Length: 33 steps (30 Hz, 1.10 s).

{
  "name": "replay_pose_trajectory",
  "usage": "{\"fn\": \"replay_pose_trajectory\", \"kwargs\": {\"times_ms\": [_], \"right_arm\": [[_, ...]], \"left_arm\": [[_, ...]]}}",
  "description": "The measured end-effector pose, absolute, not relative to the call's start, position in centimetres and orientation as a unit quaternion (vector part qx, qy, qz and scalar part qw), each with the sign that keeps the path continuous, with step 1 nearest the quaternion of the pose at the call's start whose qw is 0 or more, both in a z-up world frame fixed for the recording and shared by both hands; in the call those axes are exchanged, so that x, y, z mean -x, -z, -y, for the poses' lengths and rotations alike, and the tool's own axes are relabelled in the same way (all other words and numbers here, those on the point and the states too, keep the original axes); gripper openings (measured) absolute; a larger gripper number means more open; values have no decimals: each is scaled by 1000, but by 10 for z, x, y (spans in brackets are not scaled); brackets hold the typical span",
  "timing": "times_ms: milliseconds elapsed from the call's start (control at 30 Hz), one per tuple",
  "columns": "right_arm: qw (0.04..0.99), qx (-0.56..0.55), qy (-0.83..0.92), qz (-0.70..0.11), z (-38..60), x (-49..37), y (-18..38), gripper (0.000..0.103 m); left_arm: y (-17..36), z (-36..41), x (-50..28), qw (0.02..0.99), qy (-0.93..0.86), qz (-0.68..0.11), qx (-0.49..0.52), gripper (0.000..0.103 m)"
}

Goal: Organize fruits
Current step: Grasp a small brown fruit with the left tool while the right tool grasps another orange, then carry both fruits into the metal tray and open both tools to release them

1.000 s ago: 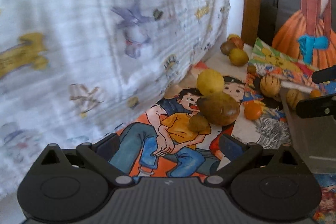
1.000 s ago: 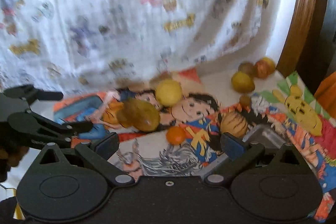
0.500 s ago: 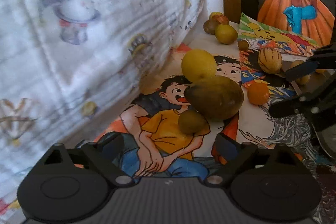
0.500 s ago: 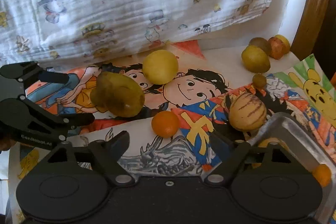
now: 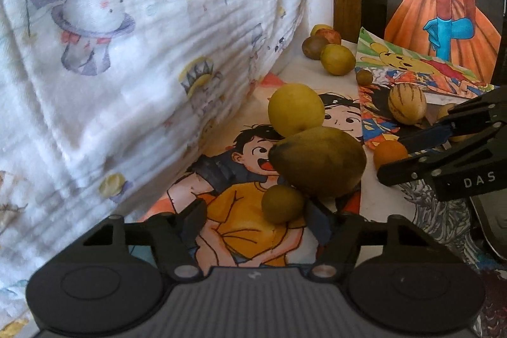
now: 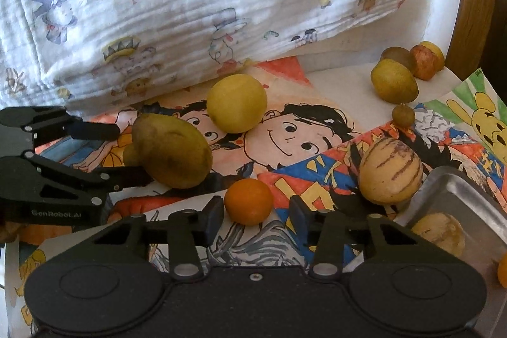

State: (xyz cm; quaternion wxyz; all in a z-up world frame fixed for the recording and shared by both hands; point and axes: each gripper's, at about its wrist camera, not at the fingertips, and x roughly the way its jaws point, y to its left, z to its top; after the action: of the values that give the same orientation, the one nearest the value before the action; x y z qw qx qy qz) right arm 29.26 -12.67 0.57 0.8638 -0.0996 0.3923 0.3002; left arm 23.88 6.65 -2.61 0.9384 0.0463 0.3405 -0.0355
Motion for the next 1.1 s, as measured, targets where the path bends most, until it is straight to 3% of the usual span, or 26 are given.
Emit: {"fn": "replay_pose_trajectory", "kwargs": {"times_ms": [233,400,1100], "right_arm": [[865,88,-302,-390,126,-291,-4,36],[867,80,-301,-389,128,-289,-3,36],[867,4,-305,-394,152,-273,-10,35]], "left_arm": [[26,-61,-238,939,51,-337,-41,49],[25,-58,-237,939,60,-338,-35,34],[19,-49,-211,936,34,-351,19,31]]}}
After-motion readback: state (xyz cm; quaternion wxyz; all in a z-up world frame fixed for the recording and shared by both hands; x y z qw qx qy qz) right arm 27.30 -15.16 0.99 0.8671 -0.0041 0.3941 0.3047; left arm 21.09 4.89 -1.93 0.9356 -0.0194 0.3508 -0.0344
